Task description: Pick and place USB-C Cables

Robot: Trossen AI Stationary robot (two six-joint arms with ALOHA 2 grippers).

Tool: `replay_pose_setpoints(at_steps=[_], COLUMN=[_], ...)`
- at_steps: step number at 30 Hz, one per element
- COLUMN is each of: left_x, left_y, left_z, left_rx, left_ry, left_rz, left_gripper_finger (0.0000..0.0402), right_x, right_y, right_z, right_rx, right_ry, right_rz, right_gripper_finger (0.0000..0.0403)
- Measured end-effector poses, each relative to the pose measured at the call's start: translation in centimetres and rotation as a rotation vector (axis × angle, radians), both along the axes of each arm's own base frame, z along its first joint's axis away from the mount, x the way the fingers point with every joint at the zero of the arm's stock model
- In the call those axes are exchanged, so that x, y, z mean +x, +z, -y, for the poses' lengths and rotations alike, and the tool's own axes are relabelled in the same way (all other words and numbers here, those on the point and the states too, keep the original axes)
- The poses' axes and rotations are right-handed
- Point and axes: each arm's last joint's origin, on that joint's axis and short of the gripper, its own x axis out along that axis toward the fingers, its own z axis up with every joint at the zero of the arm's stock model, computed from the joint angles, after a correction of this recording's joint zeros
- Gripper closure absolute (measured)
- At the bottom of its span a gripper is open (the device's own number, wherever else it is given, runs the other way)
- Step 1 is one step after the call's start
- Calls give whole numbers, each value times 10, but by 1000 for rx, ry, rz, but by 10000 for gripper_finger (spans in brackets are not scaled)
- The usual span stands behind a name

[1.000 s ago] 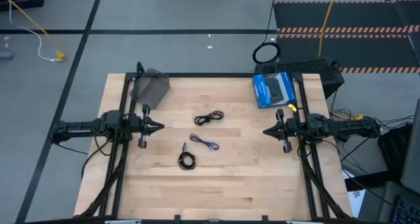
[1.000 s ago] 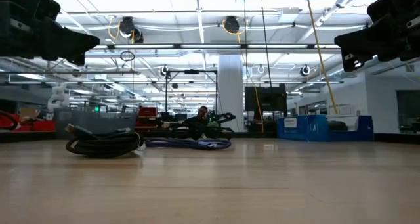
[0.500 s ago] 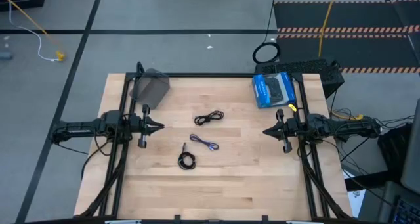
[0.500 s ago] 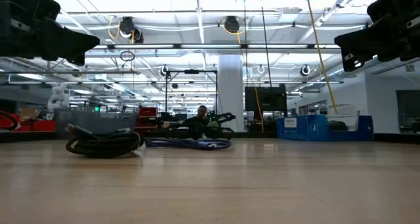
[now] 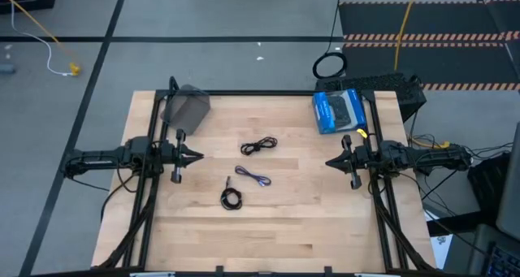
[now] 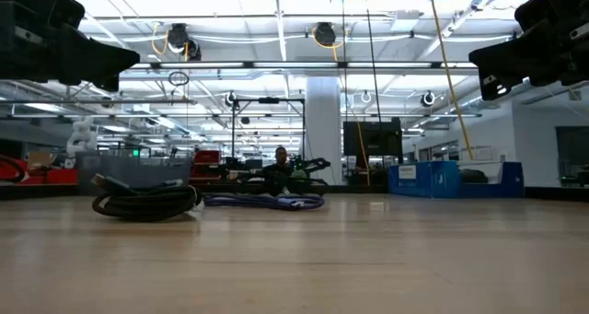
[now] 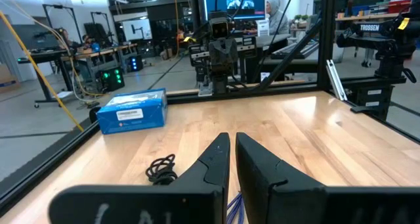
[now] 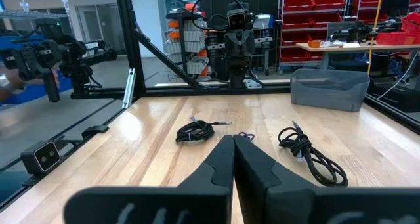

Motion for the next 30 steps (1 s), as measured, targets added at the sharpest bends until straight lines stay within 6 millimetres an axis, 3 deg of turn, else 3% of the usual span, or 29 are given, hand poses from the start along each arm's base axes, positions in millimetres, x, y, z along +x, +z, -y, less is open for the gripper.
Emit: replay_pose_setpoints(at_steps=[20,30], left_x=[0,-2], left_y=[1,18], left_z=[0,0], left_rx=[-7,-89], left_ry=[0,-19], left_rz=[7,135], left_gripper_finger=[371,371], right_x=[0,0], right_y=[0,1], right_z=[0,0], right_rx=[0,1], right_ry=[0,1], right_rz=[3,5], right_gripper_finger=[403,403])
